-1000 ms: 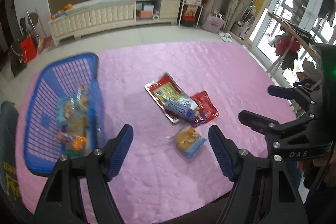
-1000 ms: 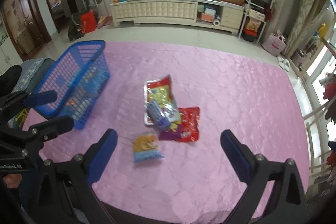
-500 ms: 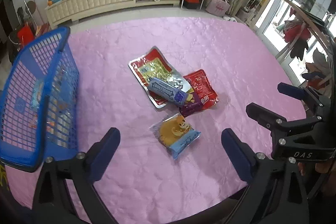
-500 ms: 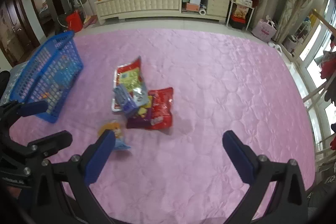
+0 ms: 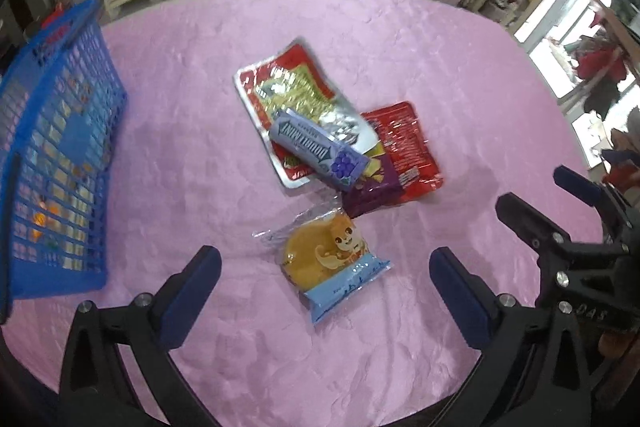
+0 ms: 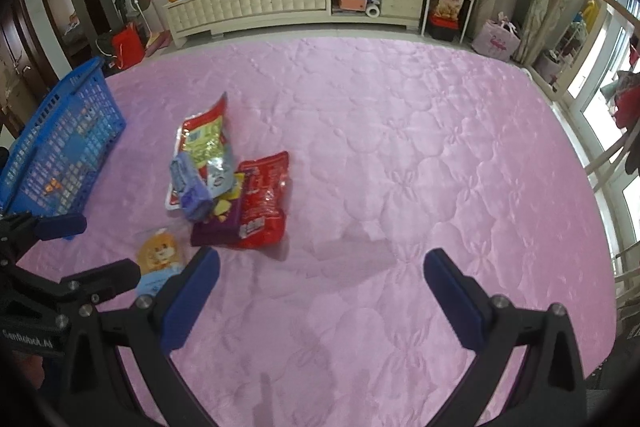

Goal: Organize snacks
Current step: 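Grasp the round cake bag with the left tool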

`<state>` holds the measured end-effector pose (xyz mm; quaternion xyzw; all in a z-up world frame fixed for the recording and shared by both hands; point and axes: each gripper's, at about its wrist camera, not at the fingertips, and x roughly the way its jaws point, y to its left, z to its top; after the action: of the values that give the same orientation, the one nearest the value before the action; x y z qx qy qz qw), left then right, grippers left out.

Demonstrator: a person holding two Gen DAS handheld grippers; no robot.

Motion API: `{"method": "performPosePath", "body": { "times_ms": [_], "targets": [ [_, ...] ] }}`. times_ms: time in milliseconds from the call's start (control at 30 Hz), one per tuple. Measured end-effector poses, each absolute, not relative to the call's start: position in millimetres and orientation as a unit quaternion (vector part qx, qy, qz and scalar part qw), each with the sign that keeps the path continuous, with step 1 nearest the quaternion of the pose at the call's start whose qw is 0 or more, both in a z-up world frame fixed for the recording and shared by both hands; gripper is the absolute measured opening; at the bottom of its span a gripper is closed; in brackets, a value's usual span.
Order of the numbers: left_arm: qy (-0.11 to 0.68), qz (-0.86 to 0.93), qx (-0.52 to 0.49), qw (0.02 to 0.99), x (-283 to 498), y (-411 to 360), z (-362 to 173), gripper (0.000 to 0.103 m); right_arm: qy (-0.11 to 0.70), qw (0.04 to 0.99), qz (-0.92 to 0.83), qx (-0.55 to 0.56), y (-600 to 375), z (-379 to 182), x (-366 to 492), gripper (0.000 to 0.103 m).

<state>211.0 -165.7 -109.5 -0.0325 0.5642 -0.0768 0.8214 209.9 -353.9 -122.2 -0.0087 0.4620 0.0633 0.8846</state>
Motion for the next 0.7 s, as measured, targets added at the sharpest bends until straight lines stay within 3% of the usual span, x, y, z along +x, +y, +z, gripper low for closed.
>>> {"method": "performPosePath", "body": {
  "times_ms": [200, 700],
  "targets": [
    [0.588, -0.055, -0.039, 0.806, 217.1, -163.1, -133.1, 0.103, 0.486, 0.871, 0.066, 0.002, -359.8, -150.4, 216.5, 0.103],
    [0.616, -0.029, -0.074, 0.784, 233.1, -152.8, -162.9, 0.103, 0.499, 0.864, 0.063, -0.019, -351.1, -155.6, 225.8, 0.103]
  ]
}}
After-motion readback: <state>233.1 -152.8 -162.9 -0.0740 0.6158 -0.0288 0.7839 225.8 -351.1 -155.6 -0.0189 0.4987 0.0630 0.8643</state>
